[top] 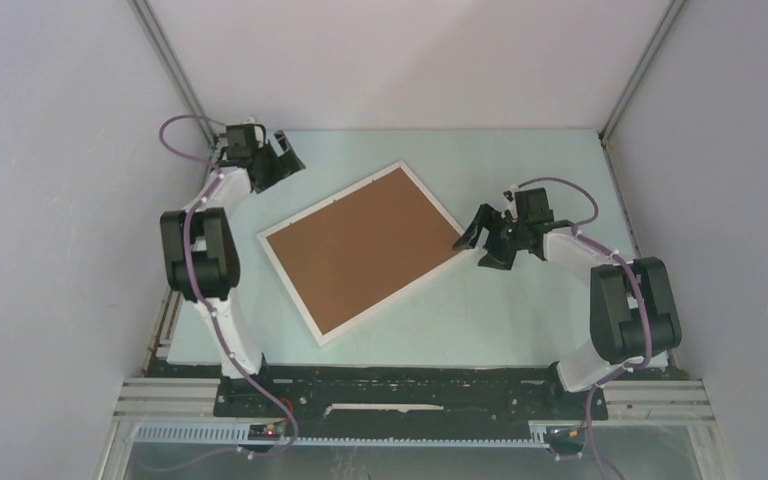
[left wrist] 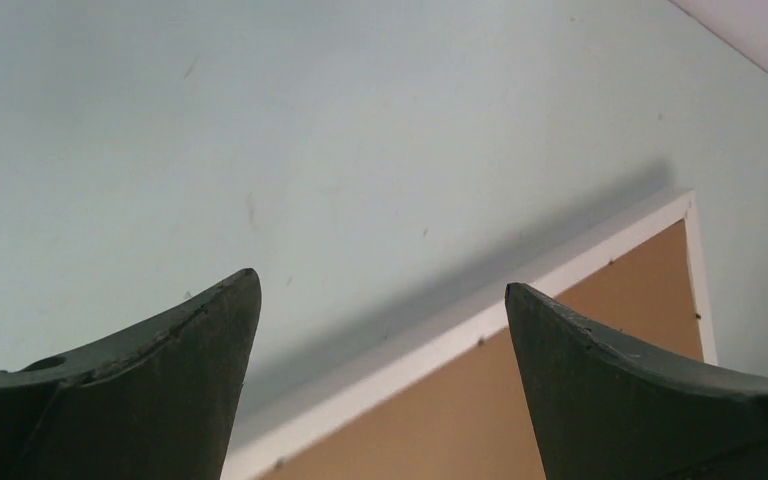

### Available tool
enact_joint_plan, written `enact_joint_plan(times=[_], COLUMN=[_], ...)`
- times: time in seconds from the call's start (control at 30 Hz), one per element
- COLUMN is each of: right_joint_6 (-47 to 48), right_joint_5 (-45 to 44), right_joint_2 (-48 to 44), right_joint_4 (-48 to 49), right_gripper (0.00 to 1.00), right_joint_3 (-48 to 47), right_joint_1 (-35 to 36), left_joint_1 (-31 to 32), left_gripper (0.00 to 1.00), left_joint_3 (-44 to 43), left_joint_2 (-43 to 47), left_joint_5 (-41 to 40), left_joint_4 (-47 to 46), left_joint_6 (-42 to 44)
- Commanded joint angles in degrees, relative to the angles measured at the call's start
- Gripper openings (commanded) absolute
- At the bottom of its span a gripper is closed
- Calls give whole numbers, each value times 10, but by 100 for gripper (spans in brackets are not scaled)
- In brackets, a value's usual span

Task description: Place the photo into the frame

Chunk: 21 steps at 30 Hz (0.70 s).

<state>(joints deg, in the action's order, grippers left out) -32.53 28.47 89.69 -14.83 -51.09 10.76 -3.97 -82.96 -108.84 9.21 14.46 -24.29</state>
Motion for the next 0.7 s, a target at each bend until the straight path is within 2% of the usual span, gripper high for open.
enact_joint_plan(times=[0.0,0.1,0.3,0.5,0.67], right_joint_6=[-46,-59,-88,-63,-20], right_joint_5=[54,70,96,105,88], right_joint_2=[15,45,98,105,97], right_joint_4=[82,119,185,168,108], right_gripper=[93,93,92,92,92], right_joint_3=[17,21,18,-5,-31], right_joint_1=[-8,-16,-28,-49,-70], left_joint_1=[11,27,53,69,103], left_gripper=[100,100,100,100,100], left_joint_3=[-119,-128,-30,134,260], left_joint_2=[-84,-118,-97,-12,81], left_joint_5=[98,127,155,189,220], left_joint_4=[21,40,44,-14,-45], left_joint_6=[-3,-31,-85,-114,-123])
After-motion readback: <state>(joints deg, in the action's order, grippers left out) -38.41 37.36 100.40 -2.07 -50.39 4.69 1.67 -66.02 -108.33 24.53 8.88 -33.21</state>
